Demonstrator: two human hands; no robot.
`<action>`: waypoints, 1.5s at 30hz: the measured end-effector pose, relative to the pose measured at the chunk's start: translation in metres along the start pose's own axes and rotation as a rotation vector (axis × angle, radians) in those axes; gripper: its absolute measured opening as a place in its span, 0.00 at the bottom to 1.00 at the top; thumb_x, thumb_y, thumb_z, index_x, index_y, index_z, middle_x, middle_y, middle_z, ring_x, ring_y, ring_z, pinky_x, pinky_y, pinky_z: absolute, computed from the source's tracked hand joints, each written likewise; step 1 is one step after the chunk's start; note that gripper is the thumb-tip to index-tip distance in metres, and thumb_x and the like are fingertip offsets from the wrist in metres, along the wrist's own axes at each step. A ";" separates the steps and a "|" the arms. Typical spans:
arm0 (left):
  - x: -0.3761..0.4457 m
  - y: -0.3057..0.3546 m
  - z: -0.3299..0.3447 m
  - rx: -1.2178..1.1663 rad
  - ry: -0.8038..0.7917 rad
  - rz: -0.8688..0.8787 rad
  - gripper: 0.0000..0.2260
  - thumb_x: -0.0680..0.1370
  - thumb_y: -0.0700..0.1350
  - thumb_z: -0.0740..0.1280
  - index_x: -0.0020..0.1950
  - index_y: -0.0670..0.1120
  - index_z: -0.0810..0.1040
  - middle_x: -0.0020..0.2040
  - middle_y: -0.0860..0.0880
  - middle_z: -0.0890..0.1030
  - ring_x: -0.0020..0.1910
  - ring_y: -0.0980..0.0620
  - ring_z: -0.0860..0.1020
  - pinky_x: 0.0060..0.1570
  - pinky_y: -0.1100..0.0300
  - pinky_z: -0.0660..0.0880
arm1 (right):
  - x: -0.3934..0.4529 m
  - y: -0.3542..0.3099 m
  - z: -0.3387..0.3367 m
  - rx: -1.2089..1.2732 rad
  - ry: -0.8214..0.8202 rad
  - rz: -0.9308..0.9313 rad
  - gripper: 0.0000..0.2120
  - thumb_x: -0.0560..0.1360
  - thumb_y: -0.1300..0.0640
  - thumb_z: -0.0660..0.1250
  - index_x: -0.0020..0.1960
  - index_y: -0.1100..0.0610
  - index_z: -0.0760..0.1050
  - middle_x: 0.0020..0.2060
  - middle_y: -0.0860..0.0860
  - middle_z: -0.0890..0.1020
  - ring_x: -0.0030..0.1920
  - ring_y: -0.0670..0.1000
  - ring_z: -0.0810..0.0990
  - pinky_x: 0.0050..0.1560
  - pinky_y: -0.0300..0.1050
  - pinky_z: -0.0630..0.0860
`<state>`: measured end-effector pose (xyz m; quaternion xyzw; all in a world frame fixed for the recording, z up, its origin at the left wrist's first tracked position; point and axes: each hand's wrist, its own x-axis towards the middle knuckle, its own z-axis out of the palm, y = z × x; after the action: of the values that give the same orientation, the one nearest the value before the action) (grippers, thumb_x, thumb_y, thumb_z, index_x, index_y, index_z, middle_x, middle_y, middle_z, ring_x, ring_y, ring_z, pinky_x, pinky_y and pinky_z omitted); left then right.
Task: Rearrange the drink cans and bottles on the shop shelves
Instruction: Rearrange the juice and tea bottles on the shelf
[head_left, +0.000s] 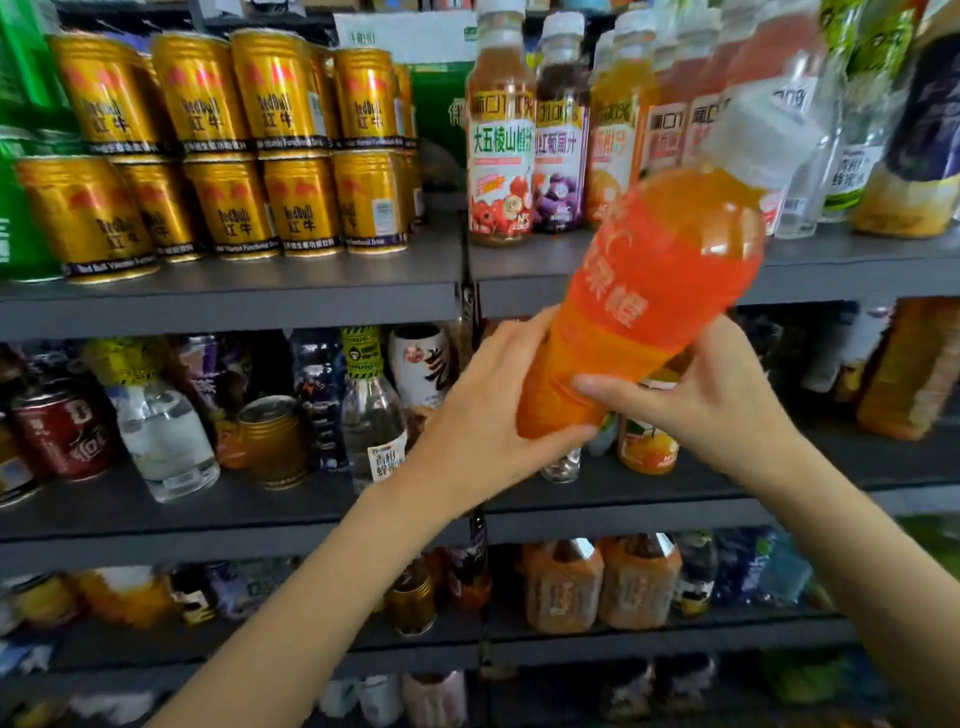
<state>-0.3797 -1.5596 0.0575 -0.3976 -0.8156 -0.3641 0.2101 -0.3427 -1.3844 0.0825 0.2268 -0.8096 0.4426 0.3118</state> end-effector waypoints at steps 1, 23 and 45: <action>-0.005 -0.010 0.005 0.021 -0.057 0.003 0.33 0.71 0.56 0.72 0.69 0.62 0.56 0.62 0.60 0.65 0.63 0.64 0.65 0.60 0.68 0.66 | -0.012 0.009 0.001 -0.036 0.003 0.035 0.29 0.62 0.41 0.77 0.55 0.57 0.75 0.48 0.39 0.79 0.51 0.36 0.78 0.49 0.29 0.74; -0.012 -0.102 0.050 -0.047 0.112 -0.654 0.25 0.73 0.47 0.72 0.64 0.41 0.67 0.58 0.43 0.78 0.58 0.44 0.75 0.53 0.57 0.70 | -0.054 0.076 0.083 -0.344 0.149 0.400 0.29 0.65 0.46 0.76 0.59 0.58 0.70 0.48 0.48 0.79 0.47 0.49 0.77 0.41 0.39 0.71; -0.026 -0.103 0.027 0.011 0.005 -0.715 0.27 0.73 0.52 0.70 0.65 0.42 0.64 0.62 0.43 0.74 0.63 0.43 0.73 0.61 0.49 0.71 | -0.077 0.093 0.147 -0.698 -0.070 0.134 0.36 0.61 0.76 0.70 0.66 0.56 0.68 0.62 0.59 0.66 0.54 0.63 0.76 0.28 0.45 0.77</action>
<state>-0.4482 -1.5951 -0.0203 -0.0850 -0.9046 -0.4112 0.0736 -0.3926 -1.4567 -0.0863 0.0680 -0.9352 0.1508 0.3131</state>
